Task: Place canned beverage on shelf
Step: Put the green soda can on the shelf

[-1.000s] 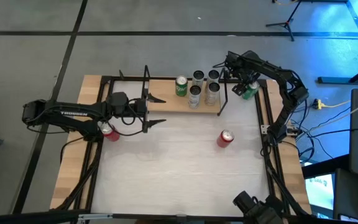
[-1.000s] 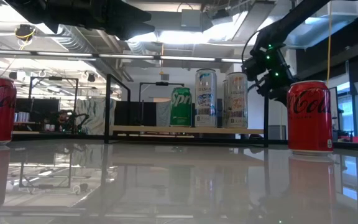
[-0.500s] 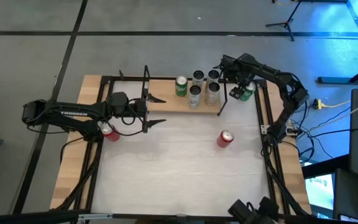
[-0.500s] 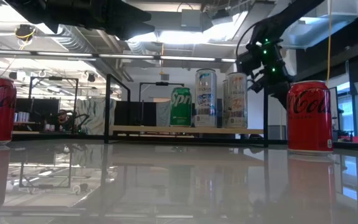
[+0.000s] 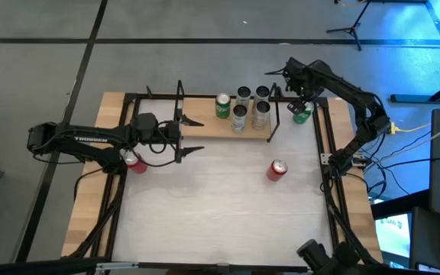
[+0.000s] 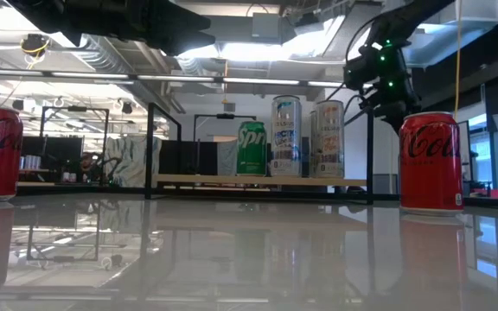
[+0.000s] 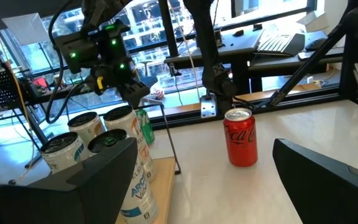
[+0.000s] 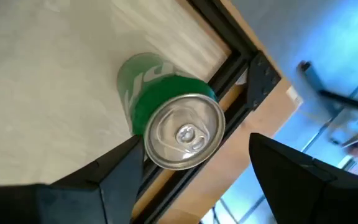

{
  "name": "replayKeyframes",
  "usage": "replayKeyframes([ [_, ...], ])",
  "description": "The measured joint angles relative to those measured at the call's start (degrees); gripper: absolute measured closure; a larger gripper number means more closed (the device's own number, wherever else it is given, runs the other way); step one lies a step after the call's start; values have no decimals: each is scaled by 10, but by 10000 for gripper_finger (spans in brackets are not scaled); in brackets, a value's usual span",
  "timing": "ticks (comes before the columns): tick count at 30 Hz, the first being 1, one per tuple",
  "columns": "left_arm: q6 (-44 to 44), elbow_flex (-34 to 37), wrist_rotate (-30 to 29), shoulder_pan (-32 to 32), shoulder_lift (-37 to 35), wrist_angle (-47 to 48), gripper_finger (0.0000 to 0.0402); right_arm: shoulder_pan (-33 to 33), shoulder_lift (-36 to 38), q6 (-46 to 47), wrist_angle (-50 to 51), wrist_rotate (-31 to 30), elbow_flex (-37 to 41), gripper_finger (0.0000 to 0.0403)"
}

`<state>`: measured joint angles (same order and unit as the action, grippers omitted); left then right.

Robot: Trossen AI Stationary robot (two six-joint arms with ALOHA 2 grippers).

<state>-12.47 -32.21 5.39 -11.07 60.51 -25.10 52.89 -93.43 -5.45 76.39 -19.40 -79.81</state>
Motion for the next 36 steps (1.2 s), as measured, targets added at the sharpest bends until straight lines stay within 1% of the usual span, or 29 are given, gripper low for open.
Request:
replayKeyframes([
  [3, 0, 0, 0, 0, 0, 0, 35, 12, -6, 5, -1, 25, 0, 118],
  [6, -1, 0, 0, 0, 0, 0, 35, 20, -6, 5, -2, 28, 0, 118],
  [11, -1, 0, 0, 0, 0, 0, 35, 24, -18, 5, 0, 51, 0, 118],
  [13, -1, 0, 0, 0, 0, 0, 35, 24, -27, 5, -1, 49, 0, 118],
  [18, 0, 0, 0, 0, 0, 0, 35, 24, -41, 5, -8, 13, 0, 118],
  [23, 0, 0, 0, 0, 0, 0, 35, 24, -52, -3, -12, 36, 0, 118],
  [30, 3, 0, 0, 0, 0, 0, 35, 23, -66, -4, -13, 20, -2, 118],
  [36, 3, 0, 0, 0, 0, 0, 35, 22, -66, -5, -10, 25, -2, 118],
])
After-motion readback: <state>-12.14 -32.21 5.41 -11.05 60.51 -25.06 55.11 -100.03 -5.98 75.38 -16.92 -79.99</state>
